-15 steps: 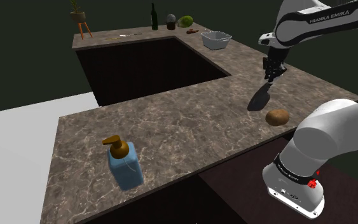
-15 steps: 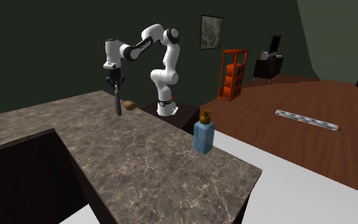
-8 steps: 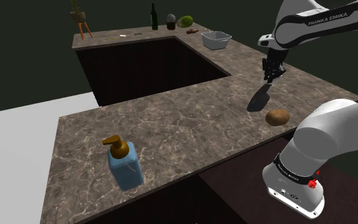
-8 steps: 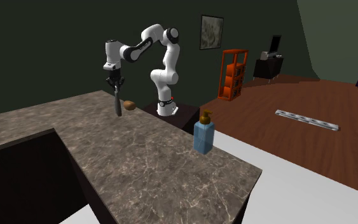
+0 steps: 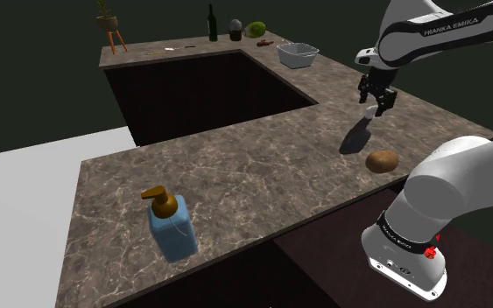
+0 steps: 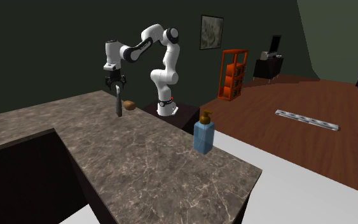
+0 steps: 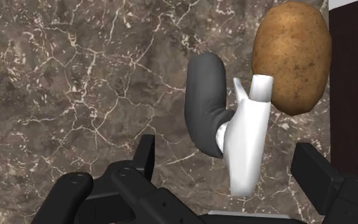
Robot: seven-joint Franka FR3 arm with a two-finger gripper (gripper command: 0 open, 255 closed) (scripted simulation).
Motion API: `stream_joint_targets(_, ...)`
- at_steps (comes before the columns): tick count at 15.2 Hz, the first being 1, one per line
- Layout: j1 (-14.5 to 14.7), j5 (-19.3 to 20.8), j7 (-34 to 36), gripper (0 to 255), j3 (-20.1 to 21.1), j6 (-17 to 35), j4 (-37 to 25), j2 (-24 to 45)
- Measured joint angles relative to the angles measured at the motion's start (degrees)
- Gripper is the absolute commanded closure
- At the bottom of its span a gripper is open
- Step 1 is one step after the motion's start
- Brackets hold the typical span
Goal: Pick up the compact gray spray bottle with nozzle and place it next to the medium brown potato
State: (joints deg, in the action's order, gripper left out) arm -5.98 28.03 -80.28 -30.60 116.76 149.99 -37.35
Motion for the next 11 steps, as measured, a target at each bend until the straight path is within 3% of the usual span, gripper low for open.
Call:
stream_joint_targets(4,0.37,-1.77,-0.47,0,2.45,-6.45,-4.11,-2.34)
stream_joint_targets(11,0.61,-2.33,-0.38,0,3.12,-7.96,-5.18,-2.59)
